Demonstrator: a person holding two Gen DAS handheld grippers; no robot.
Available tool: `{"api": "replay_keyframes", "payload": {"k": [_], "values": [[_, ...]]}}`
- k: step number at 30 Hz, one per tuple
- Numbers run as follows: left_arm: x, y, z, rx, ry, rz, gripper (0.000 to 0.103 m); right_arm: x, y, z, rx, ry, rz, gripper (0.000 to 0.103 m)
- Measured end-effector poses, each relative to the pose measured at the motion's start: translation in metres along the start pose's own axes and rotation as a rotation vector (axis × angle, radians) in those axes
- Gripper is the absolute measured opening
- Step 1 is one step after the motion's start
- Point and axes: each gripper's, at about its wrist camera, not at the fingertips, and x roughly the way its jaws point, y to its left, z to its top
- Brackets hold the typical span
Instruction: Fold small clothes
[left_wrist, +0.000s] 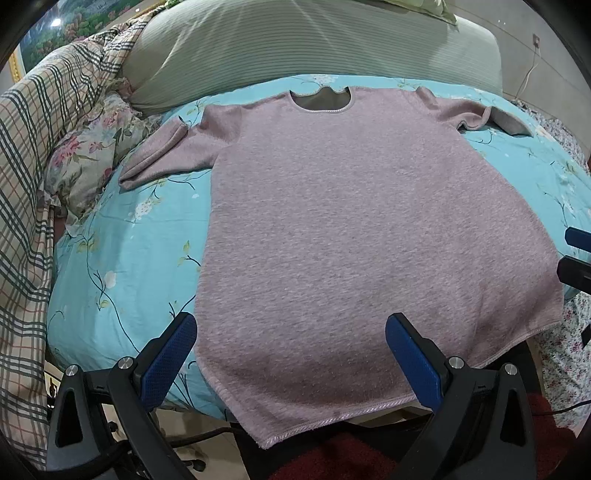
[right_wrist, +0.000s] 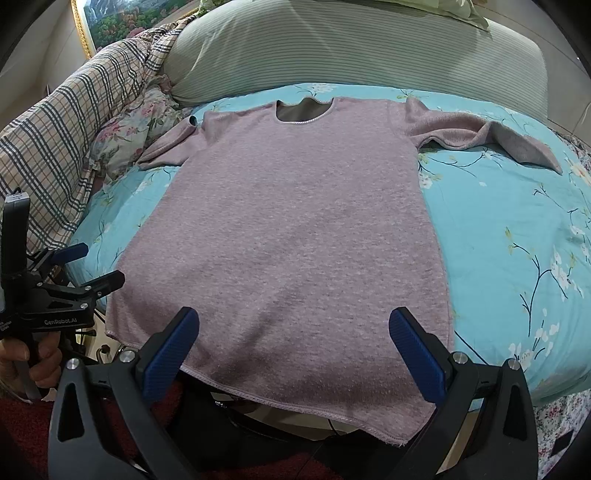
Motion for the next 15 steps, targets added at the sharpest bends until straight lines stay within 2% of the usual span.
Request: {"api": "replay_keyframes", "payload": {"k": [15], "values": [[0.0037, -0.0015, 0.0010, 0.005, 0.006, -0.004, 0.102, -0.0015, 0.0006, 0.0005, 0.010, -0.009, -0.001, 0.103]]}}
